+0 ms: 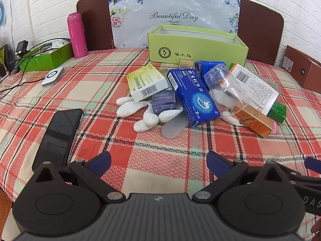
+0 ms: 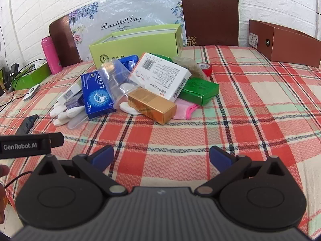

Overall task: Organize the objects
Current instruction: 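Grasp the blue medicine box with left tool while right tool grasps the gold box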

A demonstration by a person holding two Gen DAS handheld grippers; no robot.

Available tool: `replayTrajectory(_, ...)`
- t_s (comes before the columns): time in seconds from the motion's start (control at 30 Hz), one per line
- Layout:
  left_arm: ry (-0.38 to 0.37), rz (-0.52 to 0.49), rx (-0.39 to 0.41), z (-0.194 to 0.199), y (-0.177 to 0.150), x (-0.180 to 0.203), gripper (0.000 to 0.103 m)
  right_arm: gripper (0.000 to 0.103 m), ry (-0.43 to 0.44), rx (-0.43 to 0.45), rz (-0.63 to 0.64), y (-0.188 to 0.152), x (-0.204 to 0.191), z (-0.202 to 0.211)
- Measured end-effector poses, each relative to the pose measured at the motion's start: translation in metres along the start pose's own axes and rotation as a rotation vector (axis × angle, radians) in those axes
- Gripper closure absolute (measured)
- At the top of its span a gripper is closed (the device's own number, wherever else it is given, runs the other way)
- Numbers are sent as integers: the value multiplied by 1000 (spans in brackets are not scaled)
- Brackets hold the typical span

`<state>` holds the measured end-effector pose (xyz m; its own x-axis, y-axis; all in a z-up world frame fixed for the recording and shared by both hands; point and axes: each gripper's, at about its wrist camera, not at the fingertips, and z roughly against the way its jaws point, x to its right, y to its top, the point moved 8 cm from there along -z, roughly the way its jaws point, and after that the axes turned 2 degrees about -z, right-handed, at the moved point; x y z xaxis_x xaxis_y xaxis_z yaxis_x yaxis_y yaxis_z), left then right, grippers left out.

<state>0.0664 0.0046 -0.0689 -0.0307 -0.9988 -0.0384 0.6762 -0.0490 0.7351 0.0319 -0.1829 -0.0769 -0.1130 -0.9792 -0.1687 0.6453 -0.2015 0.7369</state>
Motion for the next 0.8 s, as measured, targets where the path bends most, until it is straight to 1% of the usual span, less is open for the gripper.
replayTrajectory(0.37,2,-5,-32,-13,-4,1,0,0,6,-29,-16,-5,5,-14)
replayTrajectory(0.47,-9,7,-30,-16,-3,1,0,0,22,-22,-8,-5,4,-16)
replayTrajectory(0.6,-50,49,-7,-18,3,1,0,0,88,33,34,1,-2,-16)
replayTrajectory(0.7,-77,52,11,-21,14,5,0,0,135,78,113,11,-9,-20)
replayTrajectory(0.8,-124,57,46,-27,29,12,0,1,153,121,200,23,-14,-29)
